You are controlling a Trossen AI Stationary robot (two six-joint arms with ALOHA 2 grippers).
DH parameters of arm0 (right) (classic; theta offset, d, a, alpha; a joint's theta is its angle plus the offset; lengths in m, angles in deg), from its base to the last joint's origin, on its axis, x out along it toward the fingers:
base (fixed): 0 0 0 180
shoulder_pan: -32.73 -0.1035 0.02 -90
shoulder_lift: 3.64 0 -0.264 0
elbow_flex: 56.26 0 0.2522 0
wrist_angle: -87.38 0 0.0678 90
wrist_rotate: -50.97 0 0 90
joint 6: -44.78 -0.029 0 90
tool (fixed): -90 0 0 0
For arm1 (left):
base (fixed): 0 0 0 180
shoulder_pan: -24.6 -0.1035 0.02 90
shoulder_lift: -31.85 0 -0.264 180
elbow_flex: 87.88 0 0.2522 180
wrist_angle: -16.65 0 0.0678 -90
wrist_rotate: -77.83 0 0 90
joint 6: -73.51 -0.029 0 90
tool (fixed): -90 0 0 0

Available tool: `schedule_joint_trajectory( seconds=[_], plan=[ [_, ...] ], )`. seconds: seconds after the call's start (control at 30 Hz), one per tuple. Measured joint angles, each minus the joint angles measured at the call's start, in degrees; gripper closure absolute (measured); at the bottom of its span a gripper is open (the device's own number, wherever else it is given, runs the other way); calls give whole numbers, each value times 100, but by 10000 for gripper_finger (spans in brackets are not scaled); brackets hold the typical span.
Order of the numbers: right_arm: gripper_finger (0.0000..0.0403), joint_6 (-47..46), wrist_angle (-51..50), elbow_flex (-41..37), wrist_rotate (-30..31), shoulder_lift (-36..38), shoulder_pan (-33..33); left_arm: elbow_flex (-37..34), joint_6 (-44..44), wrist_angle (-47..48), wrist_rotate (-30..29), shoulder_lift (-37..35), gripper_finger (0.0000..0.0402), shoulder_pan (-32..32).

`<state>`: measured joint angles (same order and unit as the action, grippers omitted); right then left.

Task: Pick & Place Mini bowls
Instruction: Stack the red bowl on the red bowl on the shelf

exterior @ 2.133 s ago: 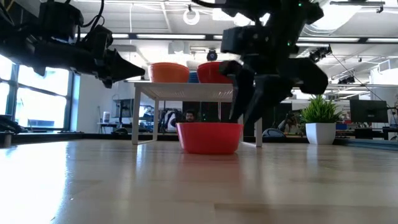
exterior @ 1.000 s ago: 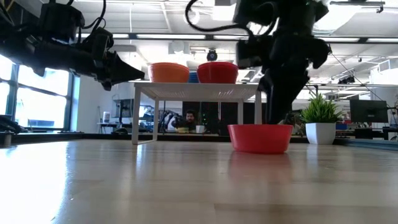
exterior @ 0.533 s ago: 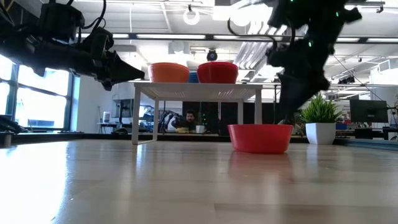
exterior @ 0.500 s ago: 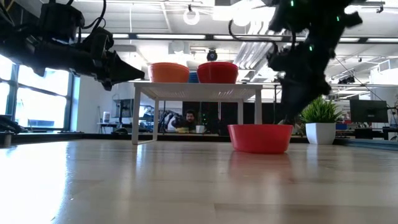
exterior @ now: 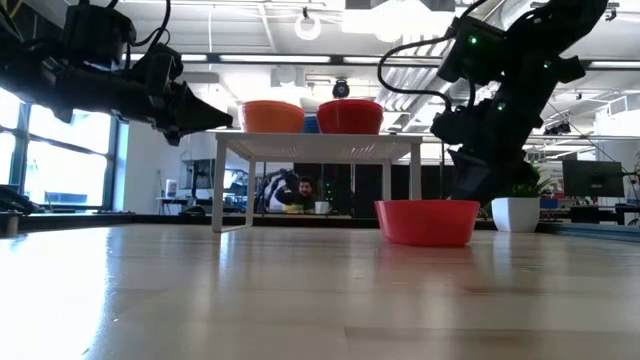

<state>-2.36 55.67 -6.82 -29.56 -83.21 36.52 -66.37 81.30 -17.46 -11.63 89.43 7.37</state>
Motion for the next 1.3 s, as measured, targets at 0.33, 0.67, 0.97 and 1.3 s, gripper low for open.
schedule_joint_trajectory(
  seconds=[0.33,0.67,0.97,1.3],
  plan=[
    [395,262,-179,216,-440,-1,-1,0,2,0,15,0,401,-2],
    [400,1134,-2207,2688,-869,114,223,0,2,-7,39,0,401,-2],
    [401,2626,-4036,6016,-572,-813,1602,2,2,-56,100,0,401,-1],
    [401,3657,-5307,8746,-1278,-2822,2865,2,2,-29,170,0,401,0]
  ],
)
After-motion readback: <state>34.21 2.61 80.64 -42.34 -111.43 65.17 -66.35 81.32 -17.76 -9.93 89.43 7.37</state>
